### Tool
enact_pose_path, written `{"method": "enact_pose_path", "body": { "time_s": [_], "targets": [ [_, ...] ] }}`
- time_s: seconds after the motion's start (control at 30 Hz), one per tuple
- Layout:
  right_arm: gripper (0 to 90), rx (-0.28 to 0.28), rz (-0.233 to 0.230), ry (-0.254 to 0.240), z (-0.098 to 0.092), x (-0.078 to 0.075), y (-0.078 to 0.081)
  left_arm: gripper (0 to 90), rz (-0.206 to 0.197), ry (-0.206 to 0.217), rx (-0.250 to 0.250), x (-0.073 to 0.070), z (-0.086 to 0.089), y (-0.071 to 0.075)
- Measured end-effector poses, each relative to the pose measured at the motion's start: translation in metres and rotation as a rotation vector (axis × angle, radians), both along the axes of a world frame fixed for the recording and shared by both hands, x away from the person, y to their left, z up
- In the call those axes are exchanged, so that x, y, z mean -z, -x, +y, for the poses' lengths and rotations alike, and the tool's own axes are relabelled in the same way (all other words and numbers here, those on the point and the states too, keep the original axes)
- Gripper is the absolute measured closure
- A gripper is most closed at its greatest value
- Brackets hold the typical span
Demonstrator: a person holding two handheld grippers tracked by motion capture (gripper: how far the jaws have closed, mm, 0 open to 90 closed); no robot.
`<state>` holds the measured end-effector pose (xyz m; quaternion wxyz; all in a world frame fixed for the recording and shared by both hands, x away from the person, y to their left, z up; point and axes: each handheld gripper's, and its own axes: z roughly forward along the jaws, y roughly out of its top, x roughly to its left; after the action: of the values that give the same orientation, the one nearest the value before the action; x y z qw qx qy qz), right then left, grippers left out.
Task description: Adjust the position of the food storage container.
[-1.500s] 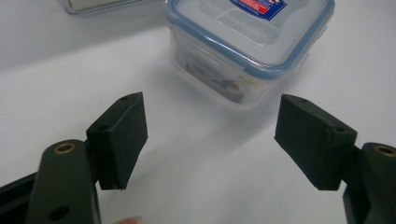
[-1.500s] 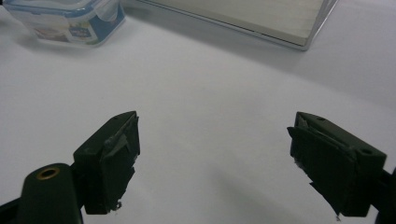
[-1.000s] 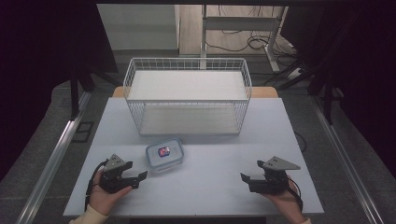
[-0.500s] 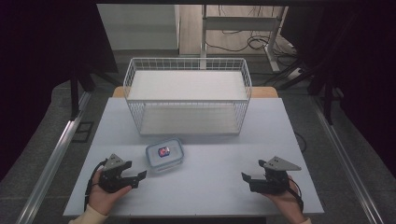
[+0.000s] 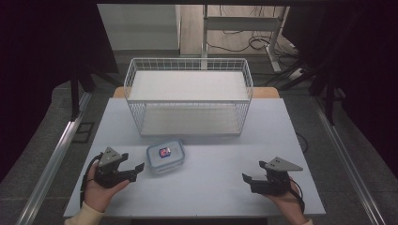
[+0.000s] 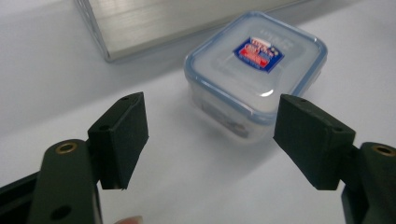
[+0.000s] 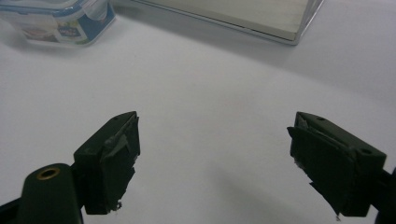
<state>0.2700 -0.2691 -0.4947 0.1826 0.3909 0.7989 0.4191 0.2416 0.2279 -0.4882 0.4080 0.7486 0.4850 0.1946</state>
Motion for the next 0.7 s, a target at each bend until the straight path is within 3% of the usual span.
{"method": "enact_pose_path", "body": {
  "time_s": [0.17,0.4,0.43,0.47,0.53,0.7],
  "targets": [
    [16.2,0.008,0.004,-0.005,-0.001,0.000,0.000,31.5,0.018,-0.001,0.016,-0.013,-0.003,-0.009],
    [16.2,0.000,0.004,0.005,0.002,0.001,0.000,39.9,-0.003,-0.031,0.061,-0.034,-0.009,-0.024],
    [16.2,-0.001,0.004,0.006,0.001,0.001,0.000,41.3,-0.003,-0.038,0.077,-0.040,-0.010,-0.031],
    [16.2,-0.001,0.004,0.006,0.001,0.001,0.000,42.6,-0.003,-0.038,0.077,-0.040,-0.010,-0.031],
    [16.2,-0.004,0.002,0.005,0.001,0.001,0.001,45.8,0.015,-0.040,0.108,-0.043,-0.013,-0.044],
    [16.2,-0.007,0.002,0.009,0.002,0.002,0.001,63.8,0.041,-0.075,0.164,-0.041,-0.020,-0.063]
  ]
}}
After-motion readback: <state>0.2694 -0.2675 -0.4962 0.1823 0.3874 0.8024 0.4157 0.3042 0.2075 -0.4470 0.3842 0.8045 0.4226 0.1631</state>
